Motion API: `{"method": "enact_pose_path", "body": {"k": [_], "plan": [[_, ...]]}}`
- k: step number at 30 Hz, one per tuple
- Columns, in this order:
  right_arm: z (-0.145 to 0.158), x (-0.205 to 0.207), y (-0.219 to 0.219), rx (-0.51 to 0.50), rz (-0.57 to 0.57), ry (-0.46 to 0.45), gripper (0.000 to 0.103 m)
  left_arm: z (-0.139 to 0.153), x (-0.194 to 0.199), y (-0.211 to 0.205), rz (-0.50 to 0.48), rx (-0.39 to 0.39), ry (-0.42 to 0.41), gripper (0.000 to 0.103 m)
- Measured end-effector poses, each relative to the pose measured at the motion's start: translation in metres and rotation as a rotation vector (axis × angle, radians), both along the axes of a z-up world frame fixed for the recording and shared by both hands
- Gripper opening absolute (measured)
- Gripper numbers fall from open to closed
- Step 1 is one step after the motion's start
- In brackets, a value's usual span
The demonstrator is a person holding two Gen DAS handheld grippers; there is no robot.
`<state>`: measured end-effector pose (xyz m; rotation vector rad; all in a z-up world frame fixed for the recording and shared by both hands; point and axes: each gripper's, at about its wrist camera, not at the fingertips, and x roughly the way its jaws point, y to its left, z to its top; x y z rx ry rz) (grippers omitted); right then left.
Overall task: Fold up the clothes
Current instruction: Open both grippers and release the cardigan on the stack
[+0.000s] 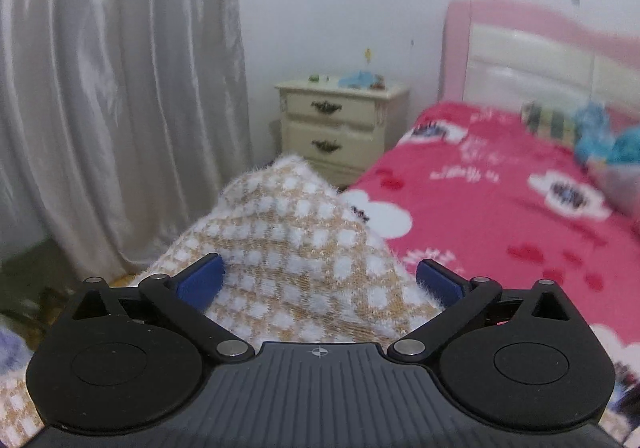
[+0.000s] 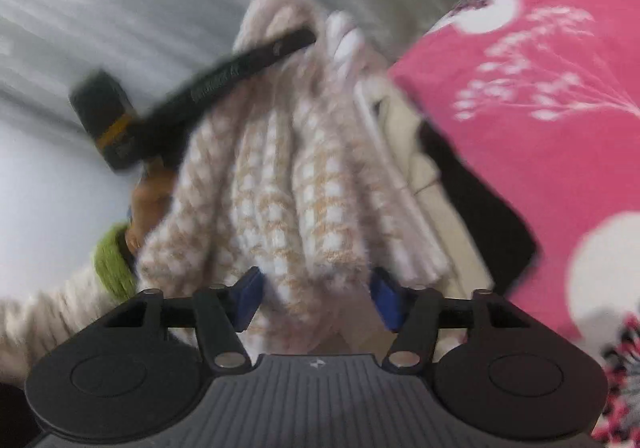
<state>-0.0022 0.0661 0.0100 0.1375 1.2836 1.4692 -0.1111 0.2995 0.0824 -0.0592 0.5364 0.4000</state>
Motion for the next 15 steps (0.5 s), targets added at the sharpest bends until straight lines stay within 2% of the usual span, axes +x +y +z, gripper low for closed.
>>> {"method": "enact_pose_path", "body": {"k": [4,6,8,10,13,15], "plan": [[0.068,-0.026,-0.014,0.124,0.087,-0.296,0.063,0.008,0.002,0.0,0.01,0.015,0.04,0.102],[0.093,-0.049,-0.013,0.206,0.129,-0.437,0.063,0.021,-0.011,0.008,0.006,-0.031,0.022,0.1],[0.111,-0.08,-0.003,0.292,0.186,-0.562,0.062,0.034,-0.031,0.019,0.008,-0.13,-0.024,0.098],[0.121,-0.112,0.012,0.37,0.261,-0.666,0.058,0.046,-0.054,0.033,0.014,-0.24,-0.078,0.097],[0.124,-0.159,0.041,0.449,0.398,-0.808,0.056,0.054,-0.089,0.044,0.075,-0.28,-0.111,0.094],[0.098,-0.173,0.058,0.352,0.476,-0.919,0.054,0.056,-0.116,0.048,0.1,-0.285,-0.124,0.094]]}}
